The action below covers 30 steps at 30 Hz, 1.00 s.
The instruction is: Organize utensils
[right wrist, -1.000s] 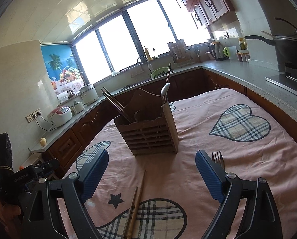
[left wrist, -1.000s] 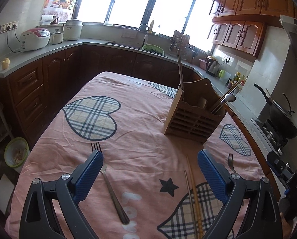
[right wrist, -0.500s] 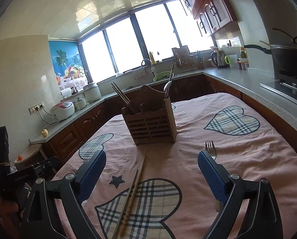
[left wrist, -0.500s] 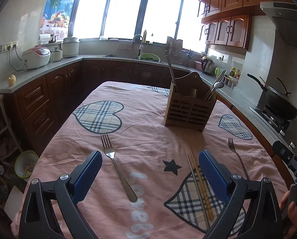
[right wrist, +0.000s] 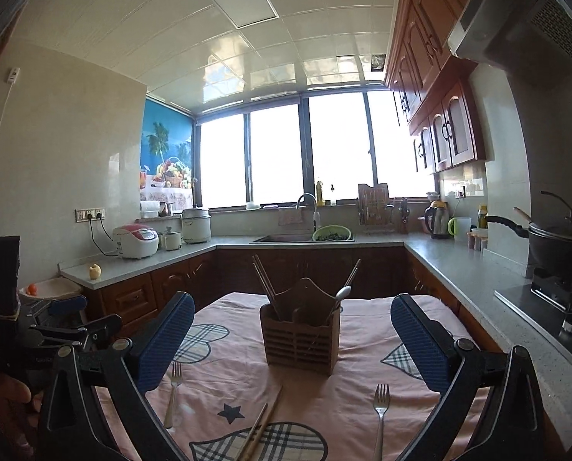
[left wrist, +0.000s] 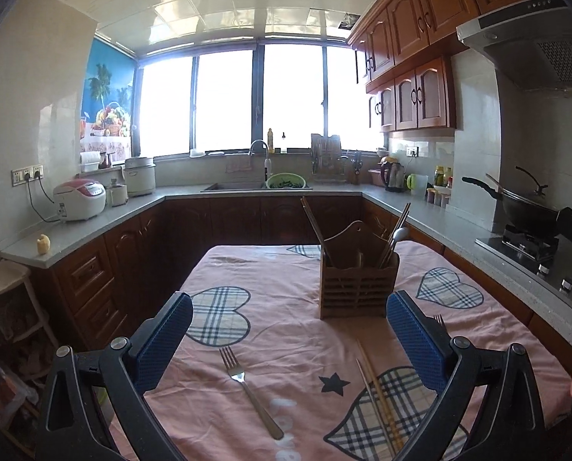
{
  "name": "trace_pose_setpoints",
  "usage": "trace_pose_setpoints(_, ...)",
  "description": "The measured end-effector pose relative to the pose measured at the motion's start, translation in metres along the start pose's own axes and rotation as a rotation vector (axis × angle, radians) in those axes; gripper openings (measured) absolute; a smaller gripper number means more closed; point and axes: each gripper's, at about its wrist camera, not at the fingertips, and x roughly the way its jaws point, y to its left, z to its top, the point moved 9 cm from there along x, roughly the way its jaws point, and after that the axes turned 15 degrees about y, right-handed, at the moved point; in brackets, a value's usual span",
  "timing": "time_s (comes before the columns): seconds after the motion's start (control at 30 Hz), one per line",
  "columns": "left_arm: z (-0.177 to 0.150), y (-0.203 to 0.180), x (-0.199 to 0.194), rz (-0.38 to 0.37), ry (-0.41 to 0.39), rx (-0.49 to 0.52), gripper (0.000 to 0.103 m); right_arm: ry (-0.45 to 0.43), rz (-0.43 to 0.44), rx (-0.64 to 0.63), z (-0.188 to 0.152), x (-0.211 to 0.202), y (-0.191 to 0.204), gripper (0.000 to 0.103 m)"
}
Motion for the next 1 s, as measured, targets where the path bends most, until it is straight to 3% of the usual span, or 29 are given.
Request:
trace_pose_setpoints(0.13,-0.015,-0.004,0.018,0.000,0.017,-0.055,0.102,-0.003,0.003,0.051,-0.008,0.005,-0.005,0.103)
trace_pose_setpoints(0.3,-0.038,-0.010,0.050,0.055,0.066,-0.051,0.102,-0.011,-0.029,0.091,-0.051,0.023,-0.011,0.103)
trace_pose_setpoints(0.5,-0.054,-0.014,0.057,0.103,0.080,-0.043,0.102,0.020,-0.071,0.130,-0.093,0.041,-0.020,0.103)
trace_pose_setpoints(1.0,-0.076,-0.006,0.055,0.123,0.095,-0.035,0.102,0.044,-0.093,0.029,-0.119,0.048,0.003,0.103)
